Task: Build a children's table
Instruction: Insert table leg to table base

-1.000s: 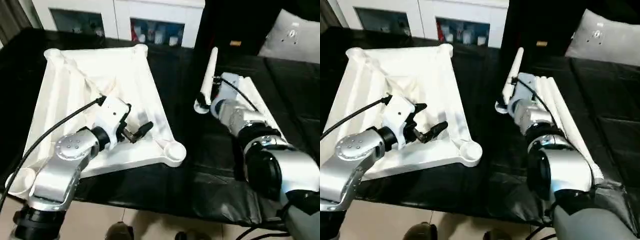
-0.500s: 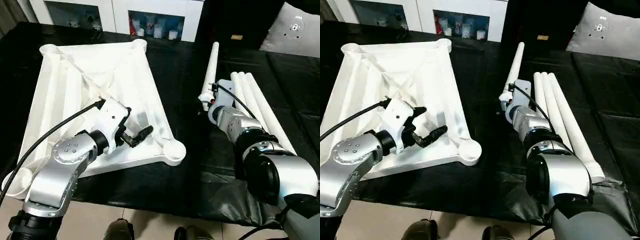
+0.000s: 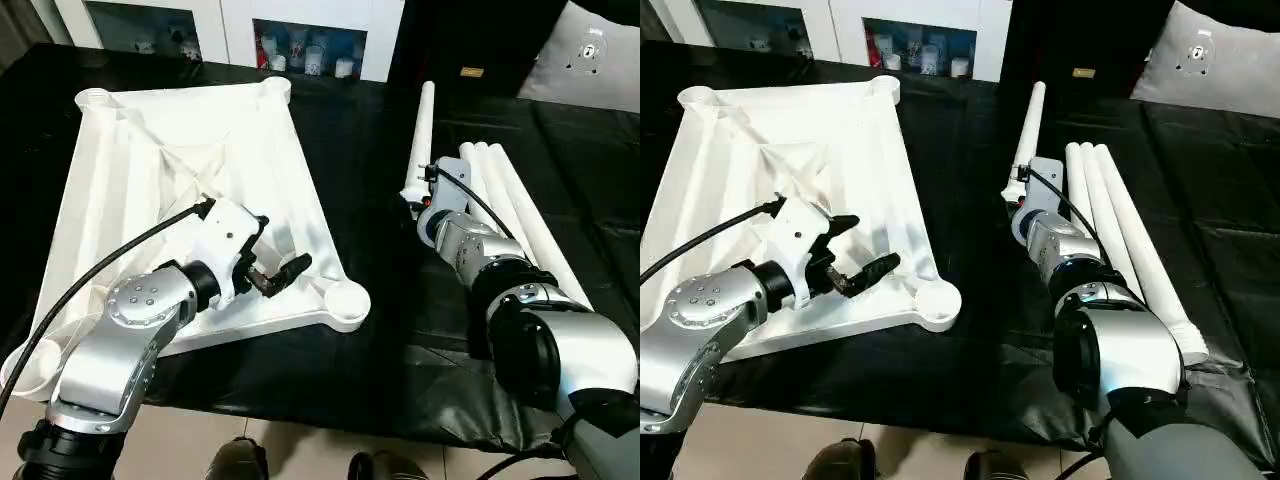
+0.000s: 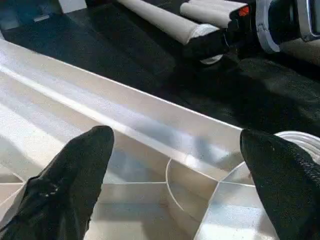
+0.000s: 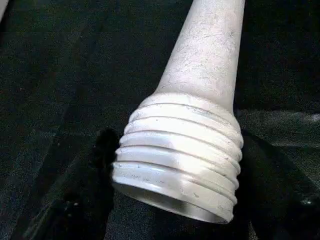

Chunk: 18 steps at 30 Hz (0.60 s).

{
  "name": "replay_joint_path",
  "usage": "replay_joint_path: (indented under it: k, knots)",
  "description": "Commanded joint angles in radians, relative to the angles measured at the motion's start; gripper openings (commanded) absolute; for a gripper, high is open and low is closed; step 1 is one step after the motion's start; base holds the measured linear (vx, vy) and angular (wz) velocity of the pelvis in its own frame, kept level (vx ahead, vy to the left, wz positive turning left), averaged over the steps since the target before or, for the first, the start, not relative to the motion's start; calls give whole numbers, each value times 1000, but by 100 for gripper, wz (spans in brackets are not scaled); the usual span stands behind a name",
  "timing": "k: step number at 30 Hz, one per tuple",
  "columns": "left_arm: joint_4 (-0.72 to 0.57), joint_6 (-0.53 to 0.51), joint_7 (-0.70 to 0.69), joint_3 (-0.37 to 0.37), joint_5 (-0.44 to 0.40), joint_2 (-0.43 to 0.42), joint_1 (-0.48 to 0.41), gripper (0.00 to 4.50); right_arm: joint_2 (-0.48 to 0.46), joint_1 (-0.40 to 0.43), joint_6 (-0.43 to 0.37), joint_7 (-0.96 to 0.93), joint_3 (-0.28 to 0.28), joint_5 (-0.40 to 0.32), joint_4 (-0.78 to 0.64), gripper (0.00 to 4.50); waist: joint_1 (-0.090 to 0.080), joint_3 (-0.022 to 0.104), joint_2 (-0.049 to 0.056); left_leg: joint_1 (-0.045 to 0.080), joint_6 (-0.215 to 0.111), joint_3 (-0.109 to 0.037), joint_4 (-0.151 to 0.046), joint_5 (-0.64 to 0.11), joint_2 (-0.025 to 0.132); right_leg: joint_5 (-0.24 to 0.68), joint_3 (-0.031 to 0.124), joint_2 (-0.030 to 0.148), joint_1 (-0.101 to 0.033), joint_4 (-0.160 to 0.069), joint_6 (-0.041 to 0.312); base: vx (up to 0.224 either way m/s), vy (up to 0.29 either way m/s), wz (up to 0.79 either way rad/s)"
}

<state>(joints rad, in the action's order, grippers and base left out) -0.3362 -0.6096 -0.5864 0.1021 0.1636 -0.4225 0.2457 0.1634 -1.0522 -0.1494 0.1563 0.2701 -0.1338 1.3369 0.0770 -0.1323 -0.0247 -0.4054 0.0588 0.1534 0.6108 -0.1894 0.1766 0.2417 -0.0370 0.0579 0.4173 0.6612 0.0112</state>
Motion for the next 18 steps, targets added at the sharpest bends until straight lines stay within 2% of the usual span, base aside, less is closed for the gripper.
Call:
replay_joint_path:
  k: [1,2,3,4,7,8,10,11,12,13,15,16,18]
  knots:
    - [-8,-2,-9,14,9,-5,3,450,15,9,8,4,18,-2,0,310,0,93,5,21,-109,5,-56,55,41,-213,42,72,-67,-51,325,0,0,0]
    - [5,6,-8,14,10,0,8,450,17,8,10,5,22,-6,-3,310,1,99,4,21,-112,6,-54,67,41,-228,41,71,-69,-48,328,0,0,0]
    - [9,10,-4,13,9,5,9,450,19,8,11,7,25,-10,-5,309,2,100,5,21,-114,6,-53,73,40,-235,40,71,-69,-47,329,0,0,0]
    - [15,14,-1,13,8,9,12,450,21,8,12,8,27,-12,-6,309,3,109,4,22,-117,6,-50,86,40,-252,40,71,-71,-45,333,0,0,0]
    - [38,30,22,4,8,37,19,450,30,8,22,19,44,-33,-18,309,12,126,5,24,-122,7,-42,109,41,-284,38,71,-74,-38,339,0,0,0]
    - [44,35,26,4,8,42,21,450,31,9,24,23,48,-39,-22,309,13,126,3,22,-123,8,-41,111,40,-292,38,71,-74,-38,339,0,0,0]
    - [55,46,33,5,6,51,23,450,33,14,29,35,54,-49,-33,309,15,127,10,21,-120,6,-40,99,41,-282,36,71,-73,-37,339,0,0,0]
    - [57,51,38,5,3,54,23,450,34,18,31,39,57,-52,-39,308,14,127,8,20,-119,7,-40,90,41,-274,36,70,-72,-39,337,0,0,0]
    - [69,58,46,3,3,63,26,450,33,24,37,50,56,-53,-48,308,16,128,14,21,-111,5,-40,79,41,-259,37,72,-73,-37,336,0,0,0]
    - [75,63,51,1,4,69,28,450,32,28,40,57,56,-54,-54,308,15,126,12,20,-106,7,-41,63,41,-246,38,71,-73,-42,331,0,0,0]
    - [89,74,68,1,2,89,31,450,30,51,43,75,58,-63,-83,308,17,129,13,22,-95,6,-41,42,42,-226,37,73,-75,-43,329,0,0,0]
    - [94,80,72,2,-1,95,33,450,28,62,47,85,57,-66,-97,308,18,128,23,22,-86,4,-42,26,42,-208,37,73,-73,-45,328,0,0,0]
    - [106,92,81,6,-4,114,36,450,21,100,48,115,51,-74,-148,308,18,127,25,23,-76,4,-44,5,44,-196,37,72,-73,-49,320,0,0,0]
